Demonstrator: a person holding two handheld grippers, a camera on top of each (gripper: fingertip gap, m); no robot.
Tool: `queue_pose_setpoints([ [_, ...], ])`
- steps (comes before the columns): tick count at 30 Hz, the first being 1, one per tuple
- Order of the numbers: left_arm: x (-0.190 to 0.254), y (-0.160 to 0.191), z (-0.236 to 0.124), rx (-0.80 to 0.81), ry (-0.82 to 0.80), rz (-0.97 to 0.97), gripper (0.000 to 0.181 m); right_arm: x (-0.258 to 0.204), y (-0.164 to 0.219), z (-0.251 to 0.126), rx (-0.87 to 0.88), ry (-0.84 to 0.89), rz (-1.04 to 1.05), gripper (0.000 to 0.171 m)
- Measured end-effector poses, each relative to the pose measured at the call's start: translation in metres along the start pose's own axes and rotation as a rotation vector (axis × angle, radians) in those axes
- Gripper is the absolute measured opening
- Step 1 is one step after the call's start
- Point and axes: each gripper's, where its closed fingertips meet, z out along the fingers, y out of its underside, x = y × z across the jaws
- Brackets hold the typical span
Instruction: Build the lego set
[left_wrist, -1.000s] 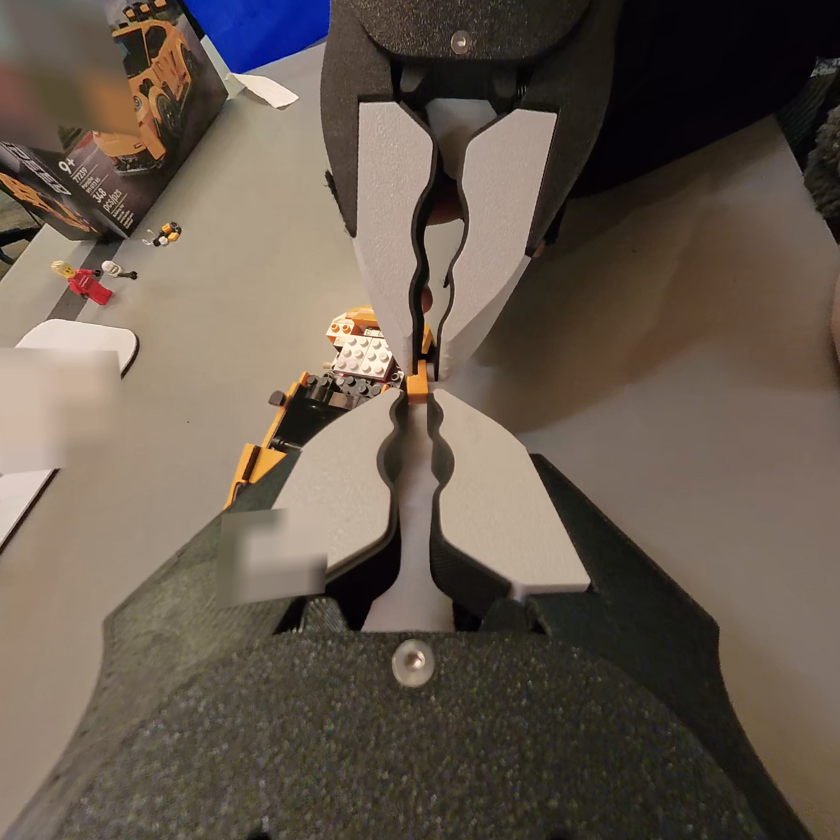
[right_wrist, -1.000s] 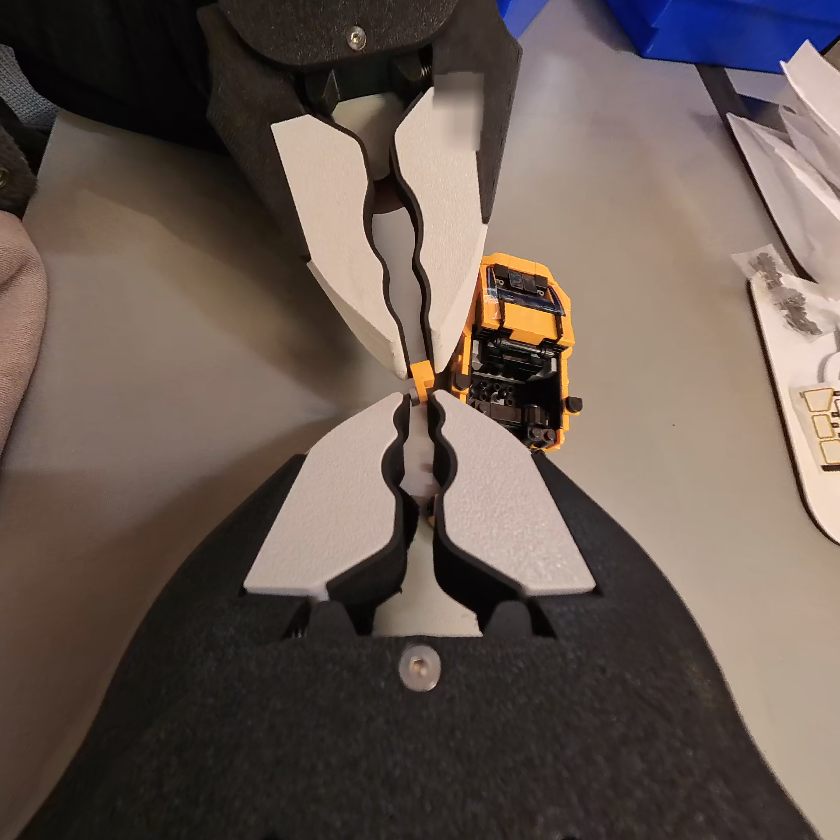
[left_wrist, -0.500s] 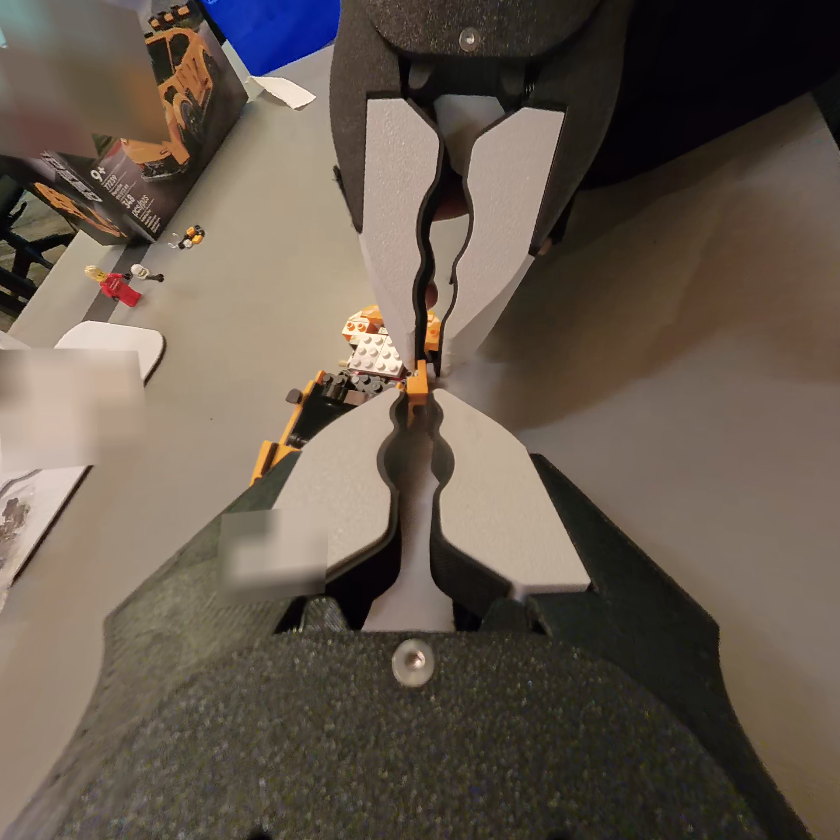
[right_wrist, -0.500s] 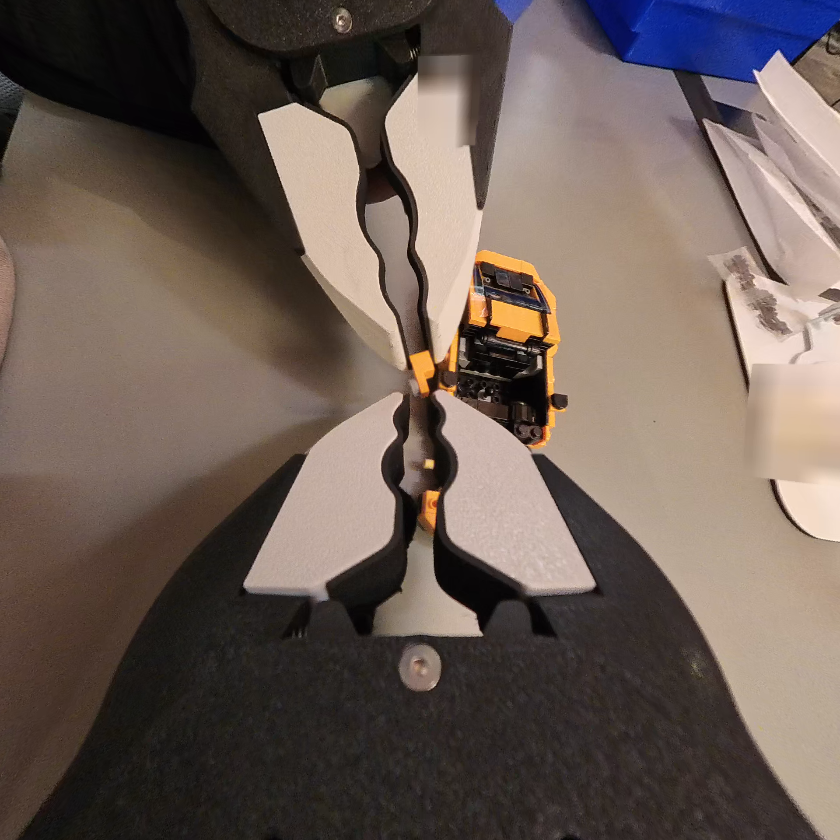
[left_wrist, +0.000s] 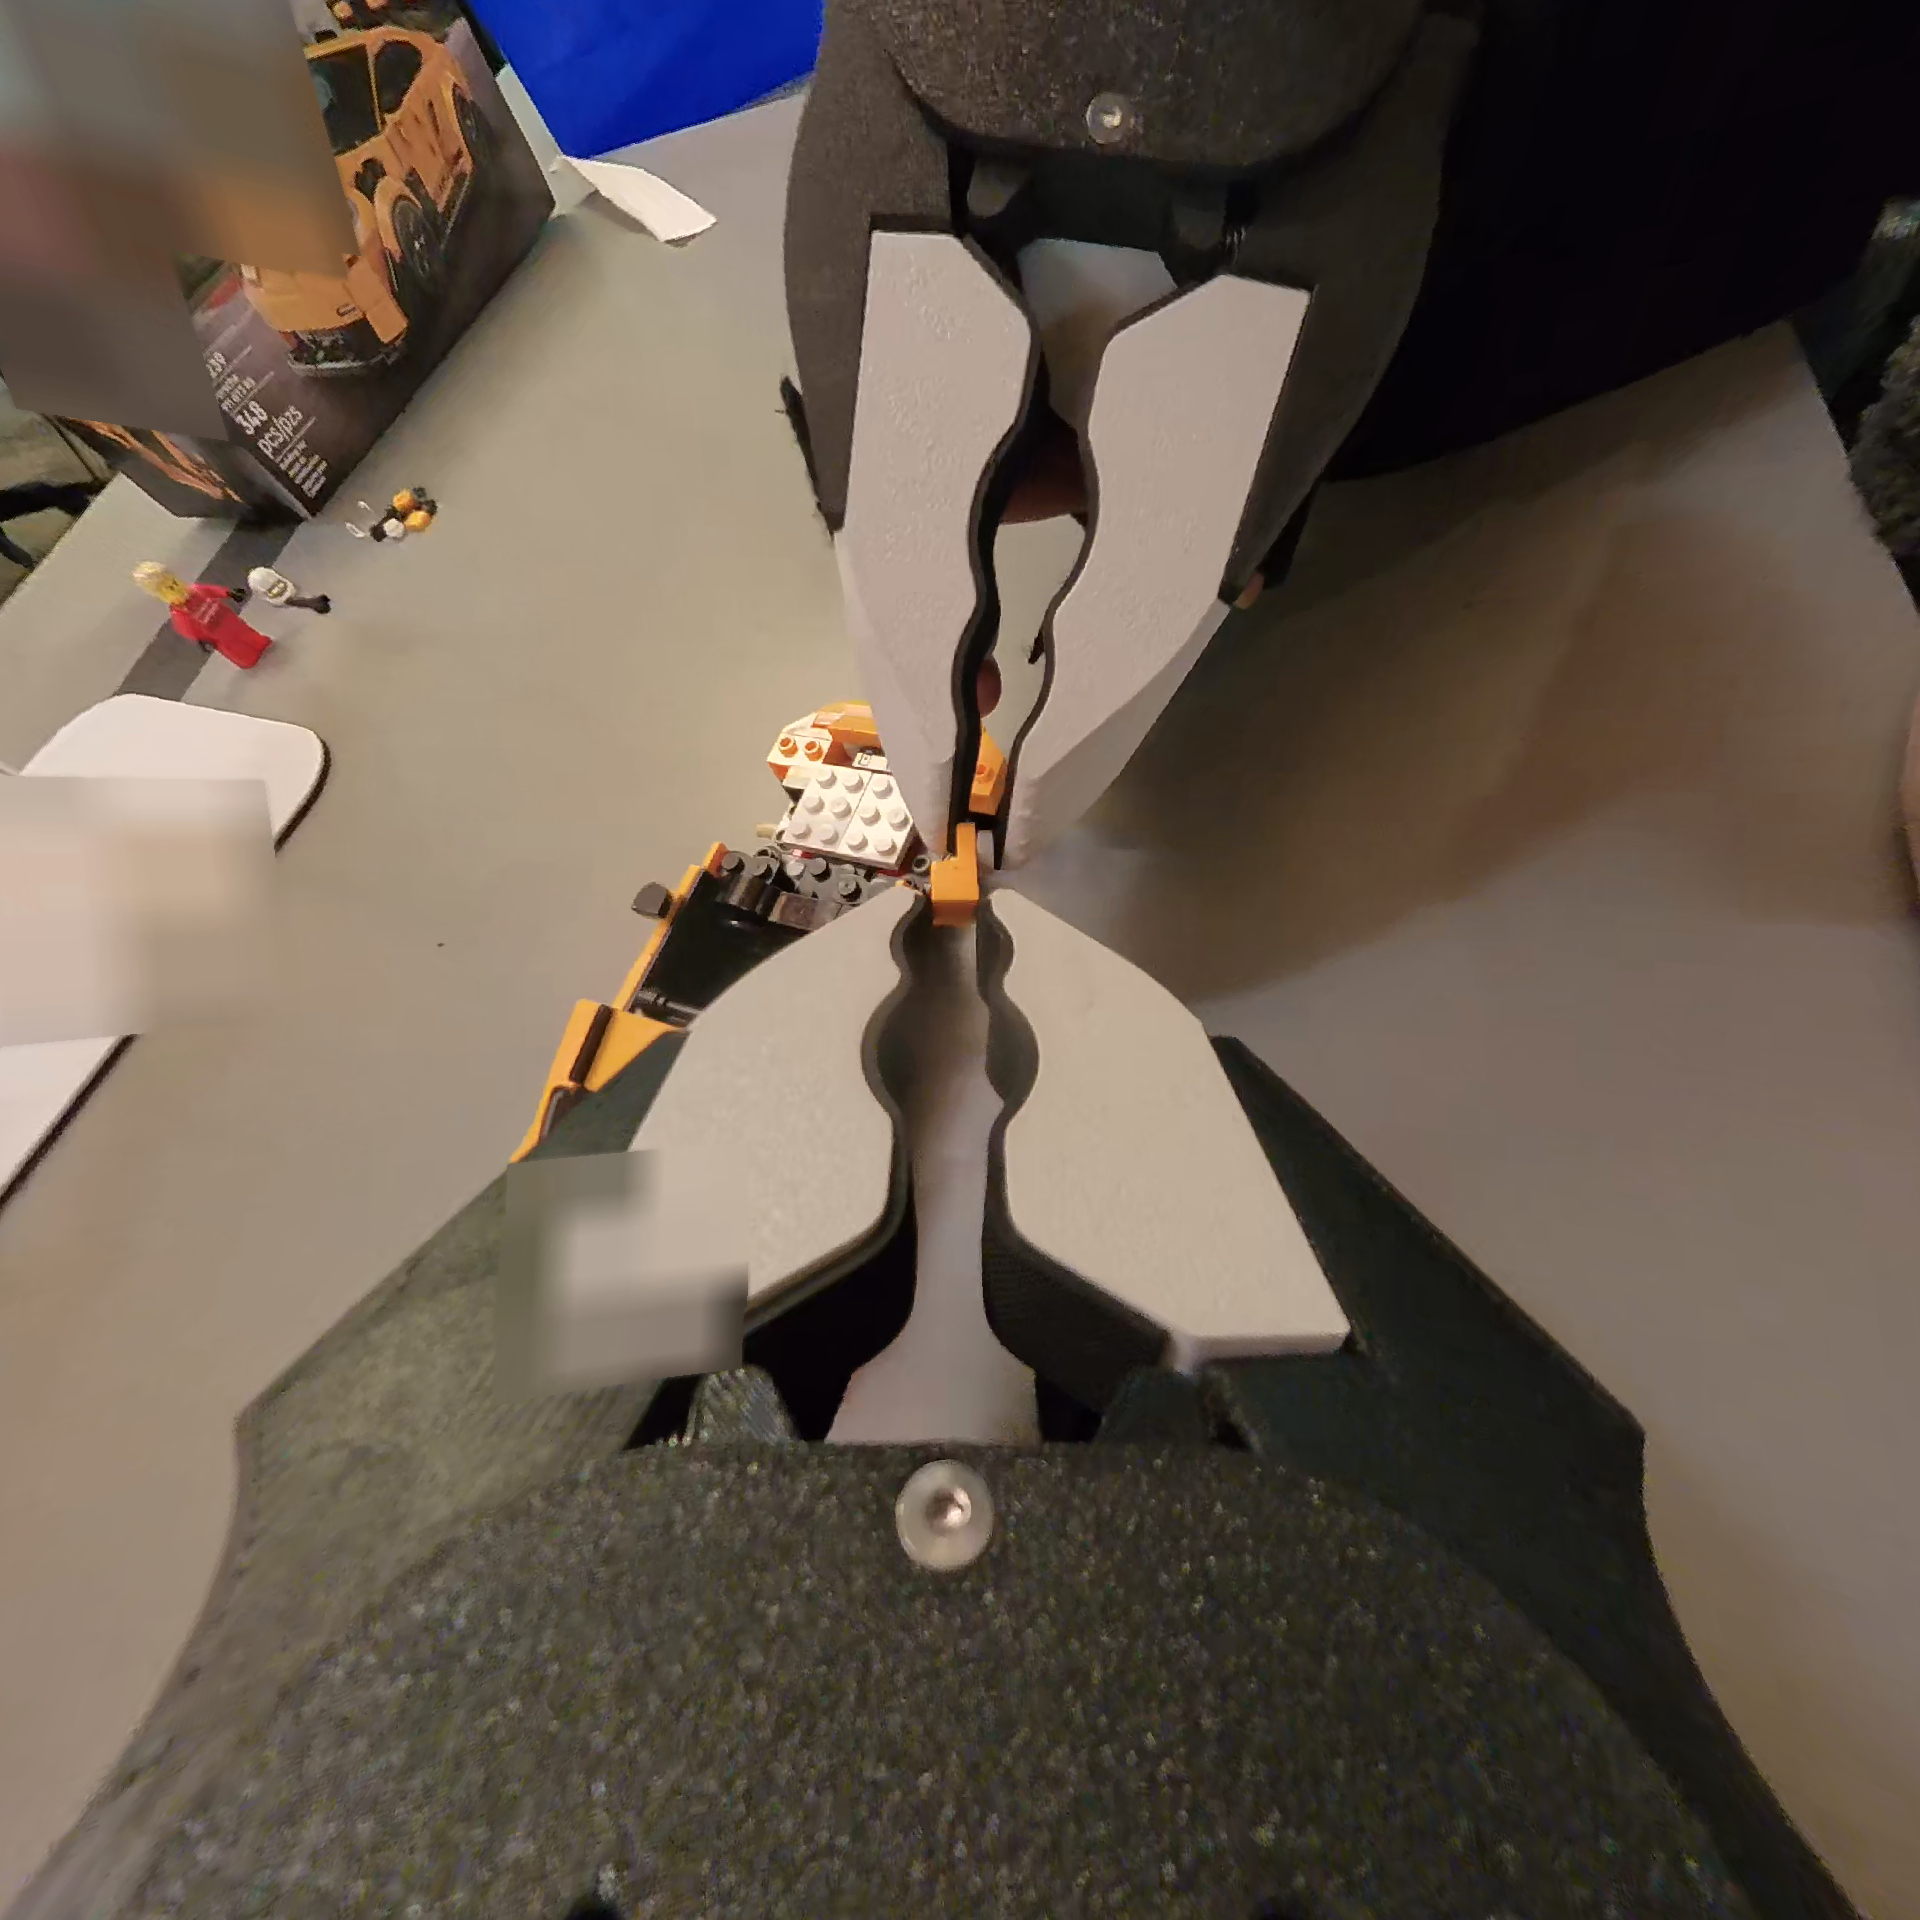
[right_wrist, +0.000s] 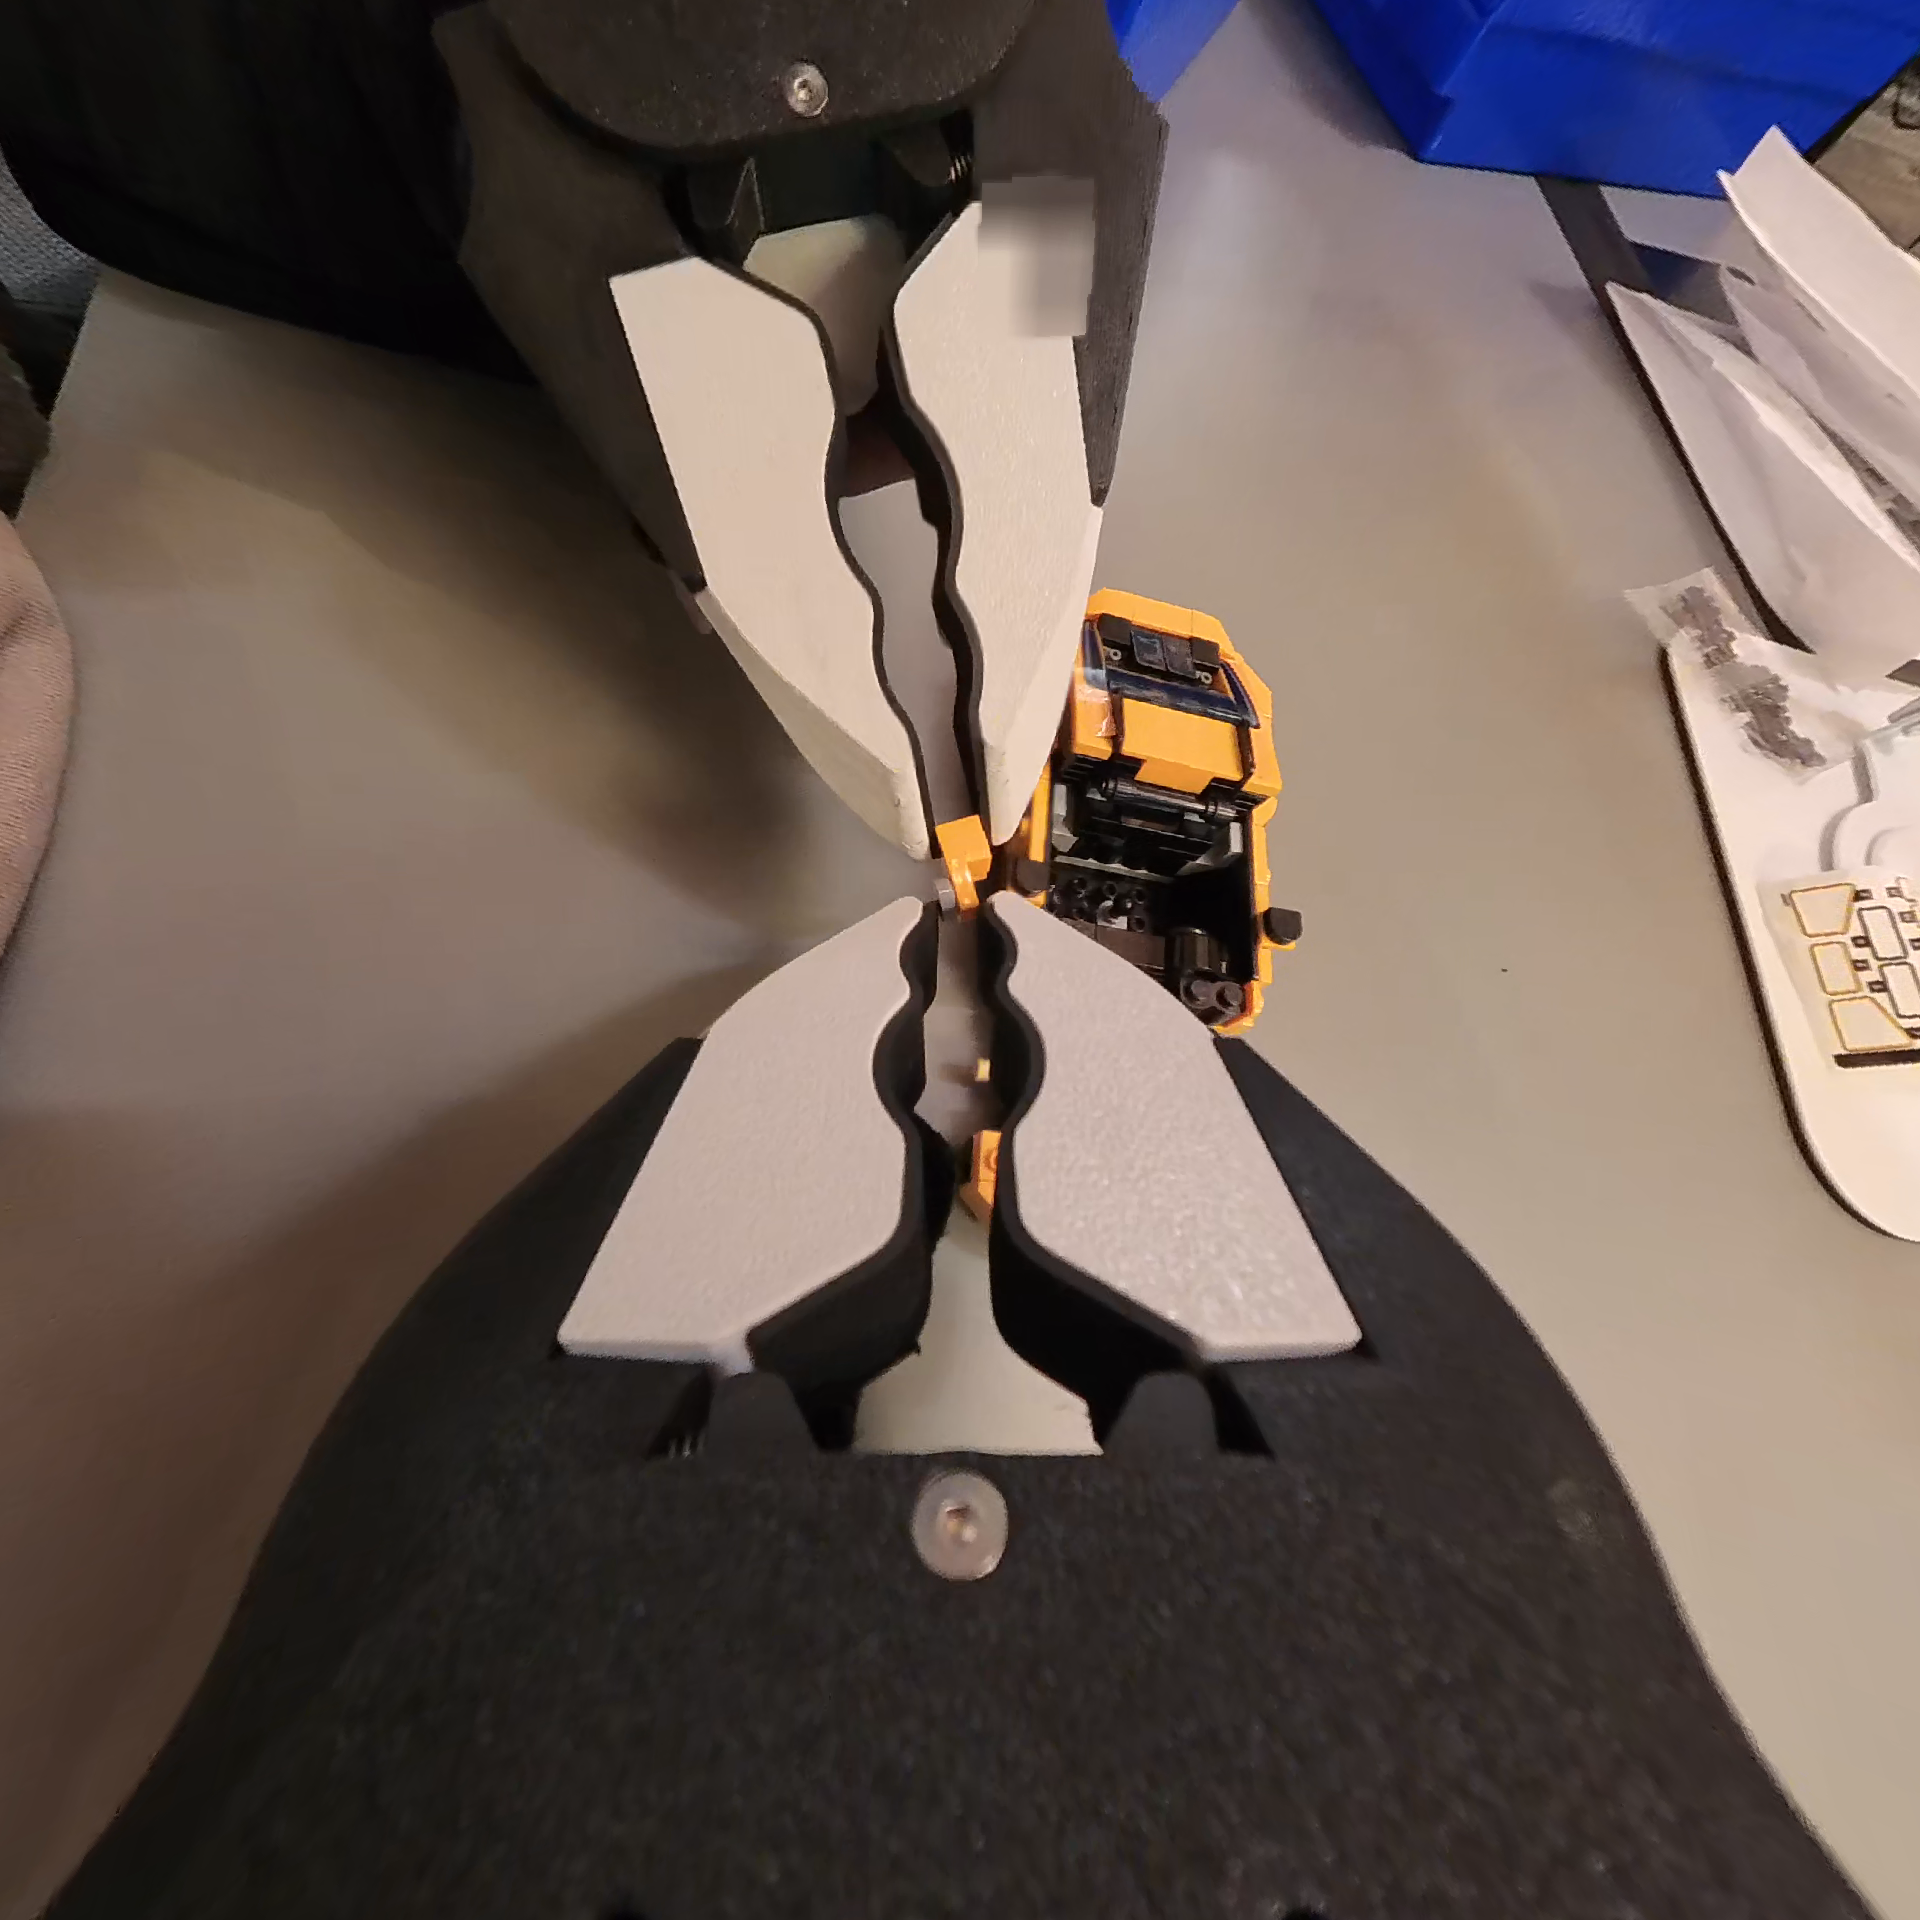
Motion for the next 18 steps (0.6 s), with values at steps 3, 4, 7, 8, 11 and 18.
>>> queue_pose_setpoints([
  [3, -0.002, -0.002, 0.000, 0.018, 0.017, -0.090, 0.008, 0.003, -0.002, -0.001, 0.016, 0.001, 0.029, 0.007],
  [4, -0.003, -0.003, 0.000, 0.026, 0.027, -0.126, 0.008, 0.003, -0.002, -0.002, 0.022, -0.002, 0.038, 0.007],
  [7, -0.003, -0.005, 0.000, 0.046, 0.056, -0.225, 0.007, 0.005, -0.004, -0.003, 0.039, -0.013, 0.068, 0.007],
  [8, -0.004, -0.005, 0.000, 0.051, 0.065, -0.251, 0.008, 0.005, -0.004, -0.004, 0.043, -0.017, 0.076, 0.007],
  [11, -0.005, -0.005, 0.000, 0.063, 0.084, -0.346, 0.008, 0.008, -0.005, -0.004, 0.056, -0.013, 0.097, 0.008],
  [18, -0.012, -0.012, -0.003, 0.173, 0.206, -0.728, 0.007, 0.016, -0.010, -0.008, 0.097, 0.039, 0.080, 0.012],
])
